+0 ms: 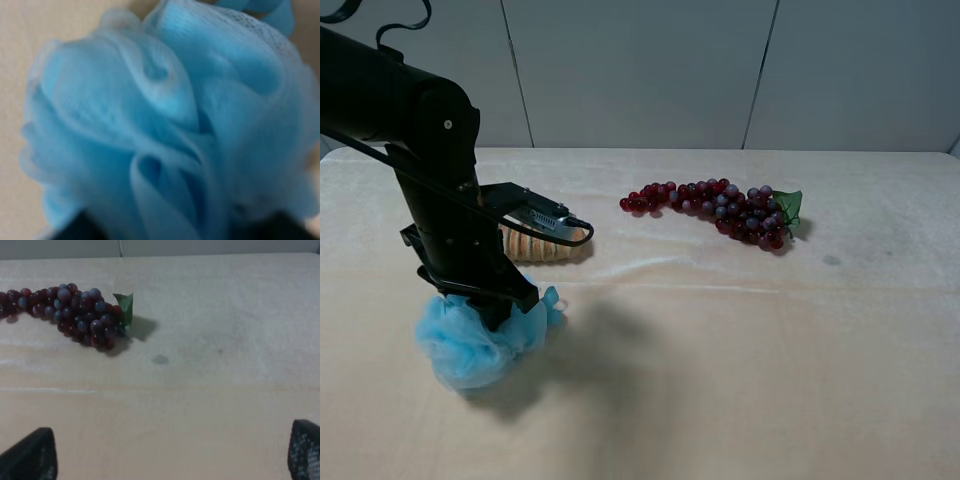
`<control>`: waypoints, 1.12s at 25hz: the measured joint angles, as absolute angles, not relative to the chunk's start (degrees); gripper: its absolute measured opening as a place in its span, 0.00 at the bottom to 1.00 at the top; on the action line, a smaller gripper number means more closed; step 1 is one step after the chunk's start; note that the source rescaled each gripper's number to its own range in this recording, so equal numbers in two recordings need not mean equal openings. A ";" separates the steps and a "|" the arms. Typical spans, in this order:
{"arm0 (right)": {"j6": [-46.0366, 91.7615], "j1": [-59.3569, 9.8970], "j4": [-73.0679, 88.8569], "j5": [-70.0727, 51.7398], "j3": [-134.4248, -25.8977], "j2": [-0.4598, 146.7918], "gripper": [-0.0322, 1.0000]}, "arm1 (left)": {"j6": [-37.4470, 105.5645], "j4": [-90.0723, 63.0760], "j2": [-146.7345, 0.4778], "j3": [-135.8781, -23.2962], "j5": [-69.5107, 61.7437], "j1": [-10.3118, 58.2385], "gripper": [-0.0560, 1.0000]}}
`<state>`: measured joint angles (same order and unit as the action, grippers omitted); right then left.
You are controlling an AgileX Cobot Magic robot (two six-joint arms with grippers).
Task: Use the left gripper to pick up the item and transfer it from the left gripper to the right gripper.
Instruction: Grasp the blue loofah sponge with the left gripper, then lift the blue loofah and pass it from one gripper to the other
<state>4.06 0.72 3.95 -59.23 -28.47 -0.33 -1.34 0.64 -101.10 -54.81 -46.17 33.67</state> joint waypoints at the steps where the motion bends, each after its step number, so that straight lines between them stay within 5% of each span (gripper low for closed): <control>1: 4.06 0.72 3.95 -59.23 -28.47 -0.33 1.00 | -1.34 0.58 -101.10 -54.87 -45.92 33.67 0.25; 3: 4.06 0.72 3.95 -59.23 -28.47 -0.33 1.00 | -1.34 0.51 -101.10 -55.11 -45.84 33.67 0.16; 19: 4.06 0.72 5.73 -59.23 -28.47 -0.33 1.00 | -1.34 -1.22 -91.32 -69.70 -55.35 33.67 0.08; 28: 4.06 0.72 6.64 -59.28 -28.73 2.07 1.00 | 12.50 -23.37 -91.04 -71.33 -47.69 33.67 0.08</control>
<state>4.06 0.72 6.64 -59.28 -28.73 2.07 12.50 -23.37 -91.04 -71.33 -47.69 33.67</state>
